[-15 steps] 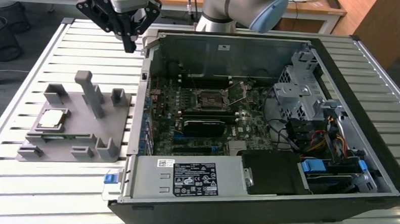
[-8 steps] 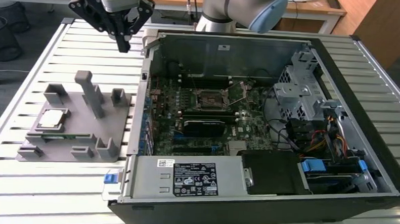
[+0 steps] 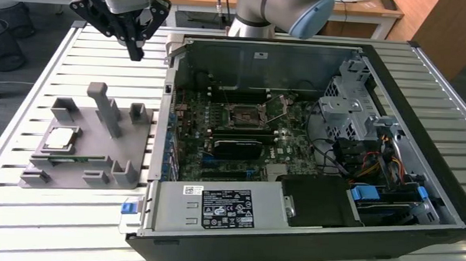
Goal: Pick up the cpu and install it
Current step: 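Reach for the cpu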
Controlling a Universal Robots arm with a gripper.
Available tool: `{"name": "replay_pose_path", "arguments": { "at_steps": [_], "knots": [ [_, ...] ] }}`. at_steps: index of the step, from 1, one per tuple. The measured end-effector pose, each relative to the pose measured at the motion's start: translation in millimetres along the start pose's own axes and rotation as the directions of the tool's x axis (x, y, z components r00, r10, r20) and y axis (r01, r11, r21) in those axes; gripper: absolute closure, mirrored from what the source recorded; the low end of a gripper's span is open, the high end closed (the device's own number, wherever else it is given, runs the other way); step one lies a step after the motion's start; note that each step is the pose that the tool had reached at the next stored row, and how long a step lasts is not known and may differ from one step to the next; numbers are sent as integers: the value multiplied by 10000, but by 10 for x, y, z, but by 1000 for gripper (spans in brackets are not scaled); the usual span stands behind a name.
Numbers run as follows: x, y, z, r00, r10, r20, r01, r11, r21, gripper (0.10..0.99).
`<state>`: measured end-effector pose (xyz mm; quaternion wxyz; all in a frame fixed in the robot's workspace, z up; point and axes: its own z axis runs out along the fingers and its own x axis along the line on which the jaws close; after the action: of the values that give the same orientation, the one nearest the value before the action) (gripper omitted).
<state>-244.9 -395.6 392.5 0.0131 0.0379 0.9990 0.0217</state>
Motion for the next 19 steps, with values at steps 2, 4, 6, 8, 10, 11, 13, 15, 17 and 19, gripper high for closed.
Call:
{"name": "replay_pose_path", "arguments": {
  "at_steps": [2,4,6,8,10,11,13,15,17,19],
  "knots": [
    [33,-2,0,10000,0,0,0,10000,-1,973],
    [67,-4,-1,10000,-1,0,1,10000,0,973],
    [100,-6,-1,10000,-1,0,1,10000,0,973],
    [133,-8,-1,10000,0,0,0,10000,-1,973],
    [165,-9,-2,10000,0,-1,0,10000,0,973],
    [183,-10,-2,10000,0,0,0,10000,0,973],
    [219,-12,-2,10000,0,0,0,10000,0,973],
    [254,-15,-2,10000,0,0,0,10000,-1,973],
    [287,-17,-3,10000,-1,0,1,10000,0,973],
    [321,-19,-3,10000,-1,0,1,10000,0,973]
  ]
}}
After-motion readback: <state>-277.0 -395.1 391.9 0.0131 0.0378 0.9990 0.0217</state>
